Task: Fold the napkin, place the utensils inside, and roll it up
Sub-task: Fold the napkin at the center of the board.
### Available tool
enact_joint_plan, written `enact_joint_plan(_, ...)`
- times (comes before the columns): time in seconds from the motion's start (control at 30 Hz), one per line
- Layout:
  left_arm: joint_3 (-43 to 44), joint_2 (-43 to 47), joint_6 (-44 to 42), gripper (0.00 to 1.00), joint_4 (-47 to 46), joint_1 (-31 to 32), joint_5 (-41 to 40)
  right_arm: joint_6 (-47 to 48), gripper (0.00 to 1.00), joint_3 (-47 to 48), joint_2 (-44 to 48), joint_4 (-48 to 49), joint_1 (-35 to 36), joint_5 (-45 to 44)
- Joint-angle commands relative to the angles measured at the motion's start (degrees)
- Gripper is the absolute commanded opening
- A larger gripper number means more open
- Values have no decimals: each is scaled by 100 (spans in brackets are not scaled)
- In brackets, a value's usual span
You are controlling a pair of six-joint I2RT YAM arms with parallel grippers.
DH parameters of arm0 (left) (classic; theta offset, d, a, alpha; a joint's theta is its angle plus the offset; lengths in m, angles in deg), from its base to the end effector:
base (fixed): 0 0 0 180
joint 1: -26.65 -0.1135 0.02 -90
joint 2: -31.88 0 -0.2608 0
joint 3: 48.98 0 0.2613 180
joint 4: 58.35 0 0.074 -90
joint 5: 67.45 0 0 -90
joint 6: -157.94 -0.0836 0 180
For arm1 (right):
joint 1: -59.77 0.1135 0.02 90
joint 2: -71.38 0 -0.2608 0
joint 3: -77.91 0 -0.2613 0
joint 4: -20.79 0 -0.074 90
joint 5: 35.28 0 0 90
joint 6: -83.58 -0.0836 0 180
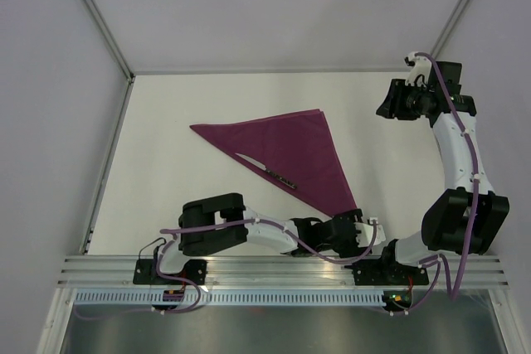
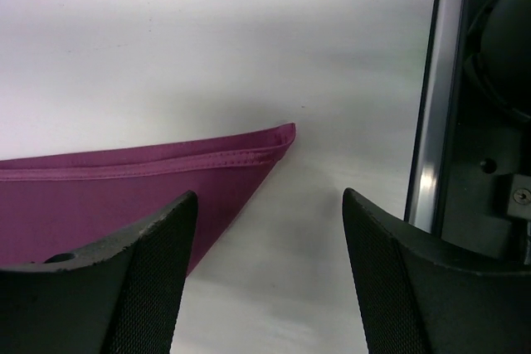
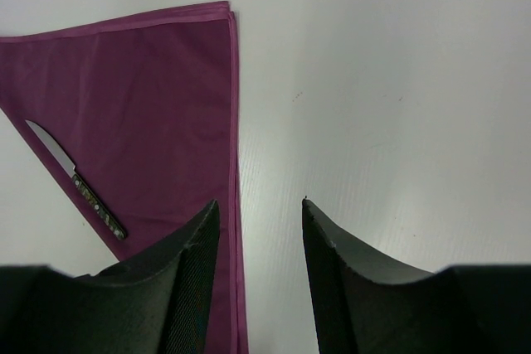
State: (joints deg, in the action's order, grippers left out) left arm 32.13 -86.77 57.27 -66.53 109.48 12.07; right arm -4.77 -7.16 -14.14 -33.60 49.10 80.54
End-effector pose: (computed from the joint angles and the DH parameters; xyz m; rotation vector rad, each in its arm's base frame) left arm 0.0760 -0.4827 0.1066 1.4682 1.5375 -0.5738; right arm 0.3635 -0.0314 0.3107 -0.0367 2.2952 0.4192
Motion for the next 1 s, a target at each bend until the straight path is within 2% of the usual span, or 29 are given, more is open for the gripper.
enact_joint_plan(0.0,283,-254,-330,75,-535,67,-384,-33,50,-35,132,78,-13,72)
enact_joint_plan(0.27,309,-431,-479,65,-895,111,-754,-24,49,-131,158,104,-13,81)
enact_joint_plan(0.37,327,-483,-567,56,-940,128,-815,-24,49,-158,149,113,-13,89)
enact_joint_plan(0.4,318,-492,-576,48,-992,146,-876,-24,48,-158,149,122,-13,89)
enact_joint_plan(0.53,301,-484,-593,27,-1150,146,-1026,-24,48,-149,123,131,-22,81)
enact_joint_plan(0.63,301,-431,-576,18,-1247,155,-1070,-24,48,-132,97,122,-22,81)
enact_joint_plan(0.77,301,-308,-462,14,-1291,146,-1044,-24,47,-131,70,122,-13,89)
enact_joint_plan(0.8,292,-221,-418,9,-1300,146,-1044,-16,48,-123,61,122,-13,89)
enact_joint_plan(0.87,266,-141,-278,7,-1318,120,-1000,-7,47,-123,44,105,-13,89)
enact_joint_plan(0.9,231,-28,-207,3,-1309,102,-982,-7,48,-123,44,113,-13,98)
enact_joint_plan(0.97,178,96,20,2,-1318,58,-956,-7,48,-114,26,113,-13,116)
